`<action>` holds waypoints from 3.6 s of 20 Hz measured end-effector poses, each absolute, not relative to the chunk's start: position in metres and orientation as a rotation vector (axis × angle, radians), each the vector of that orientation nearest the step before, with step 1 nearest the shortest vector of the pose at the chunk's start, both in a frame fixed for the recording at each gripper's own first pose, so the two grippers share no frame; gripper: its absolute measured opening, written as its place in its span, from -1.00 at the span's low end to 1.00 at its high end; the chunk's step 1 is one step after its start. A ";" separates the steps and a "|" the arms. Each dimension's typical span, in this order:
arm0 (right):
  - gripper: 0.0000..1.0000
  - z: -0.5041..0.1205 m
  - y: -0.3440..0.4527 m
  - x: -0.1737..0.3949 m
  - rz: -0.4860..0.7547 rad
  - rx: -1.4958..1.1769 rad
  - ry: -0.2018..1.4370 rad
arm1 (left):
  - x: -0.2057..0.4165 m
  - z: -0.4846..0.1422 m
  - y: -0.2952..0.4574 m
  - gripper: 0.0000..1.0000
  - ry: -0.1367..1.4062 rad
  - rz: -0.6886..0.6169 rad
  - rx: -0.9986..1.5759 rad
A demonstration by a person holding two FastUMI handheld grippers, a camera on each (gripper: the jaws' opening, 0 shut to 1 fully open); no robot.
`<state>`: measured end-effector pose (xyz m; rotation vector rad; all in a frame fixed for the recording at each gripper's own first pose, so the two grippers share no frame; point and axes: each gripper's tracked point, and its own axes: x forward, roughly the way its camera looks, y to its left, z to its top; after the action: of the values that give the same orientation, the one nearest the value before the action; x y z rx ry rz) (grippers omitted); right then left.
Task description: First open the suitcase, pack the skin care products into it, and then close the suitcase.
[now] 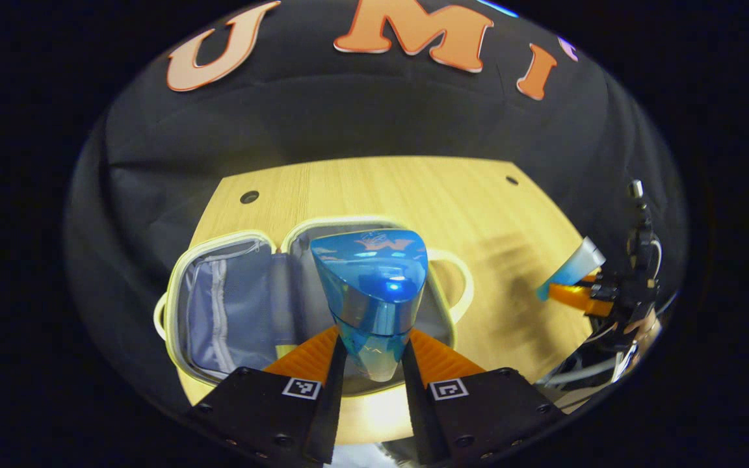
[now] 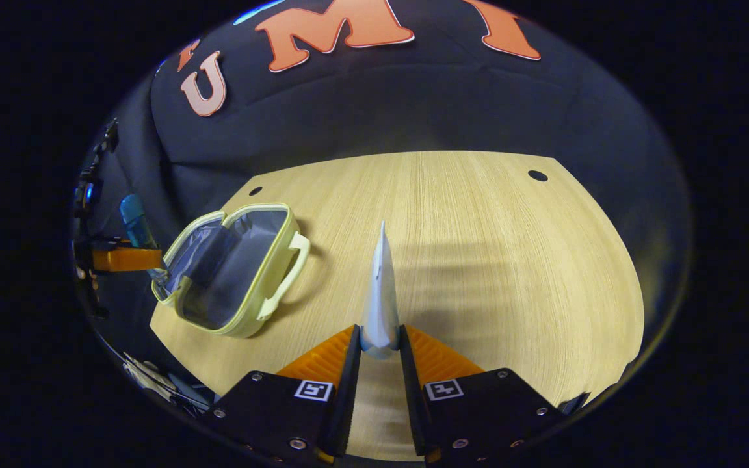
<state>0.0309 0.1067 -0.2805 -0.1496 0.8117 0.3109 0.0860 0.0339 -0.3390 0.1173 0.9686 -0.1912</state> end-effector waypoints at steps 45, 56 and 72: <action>-0.25 -0.299 0.355 0.027 0.527 -0.250 1.152 | 0.065 -0.226 0.226 0.96 0.881 -0.157 -0.173; -0.24 -0.402 0.352 0.027 0.302 -0.361 1.451 | 0.024 -0.263 0.316 0.96 0.906 -0.032 -0.342; 0.90 -0.342 0.380 0.043 0.393 -0.253 1.143 | 0.049 -0.308 0.373 0.96 0.878 0.001 -0.446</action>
<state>0.0432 0.3801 -0.3419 -0.2533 1.1428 0.3935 0.0487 0.3733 -0.3076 -0.4456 0.8783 0.0008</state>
